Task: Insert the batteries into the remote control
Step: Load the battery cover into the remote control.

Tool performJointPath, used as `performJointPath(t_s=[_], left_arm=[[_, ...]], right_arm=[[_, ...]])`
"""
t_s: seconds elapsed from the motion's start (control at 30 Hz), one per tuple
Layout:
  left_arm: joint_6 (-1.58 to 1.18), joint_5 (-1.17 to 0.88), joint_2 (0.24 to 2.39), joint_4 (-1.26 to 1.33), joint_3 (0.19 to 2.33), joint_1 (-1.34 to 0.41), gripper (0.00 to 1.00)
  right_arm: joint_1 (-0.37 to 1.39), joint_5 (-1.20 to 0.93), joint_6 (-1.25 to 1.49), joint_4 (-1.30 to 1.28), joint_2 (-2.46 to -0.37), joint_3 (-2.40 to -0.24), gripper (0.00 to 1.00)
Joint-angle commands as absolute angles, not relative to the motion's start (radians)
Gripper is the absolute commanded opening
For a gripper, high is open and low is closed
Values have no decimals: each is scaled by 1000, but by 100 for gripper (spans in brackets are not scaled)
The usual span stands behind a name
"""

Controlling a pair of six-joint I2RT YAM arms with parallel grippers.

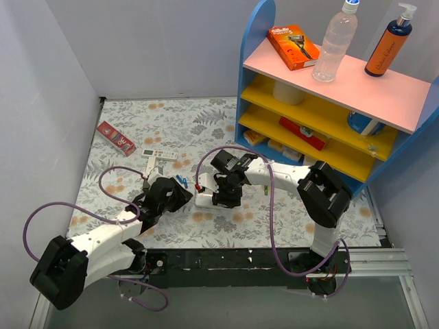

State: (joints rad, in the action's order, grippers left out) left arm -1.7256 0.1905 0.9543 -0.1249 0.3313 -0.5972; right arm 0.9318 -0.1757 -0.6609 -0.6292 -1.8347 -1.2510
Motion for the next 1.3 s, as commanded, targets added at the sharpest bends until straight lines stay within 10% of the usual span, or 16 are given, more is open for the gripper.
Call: performJointPath(t_s=[0.0, 0.77, 1.27], left_arm=[[-1726, 103, 1031, -22, 325, -591, 36], [-1792, 2, 1141, 20, 301, -594, 3], [-1816, -31, 1163, 34, 287, -609, 1]], right_arm=[[939, -203, -666, -617, -1805, -1249, 42], [939, -201, -635, -658, -1815, -1272, 41], [940, -170, -578, -695, -1821, -1295, 40]])
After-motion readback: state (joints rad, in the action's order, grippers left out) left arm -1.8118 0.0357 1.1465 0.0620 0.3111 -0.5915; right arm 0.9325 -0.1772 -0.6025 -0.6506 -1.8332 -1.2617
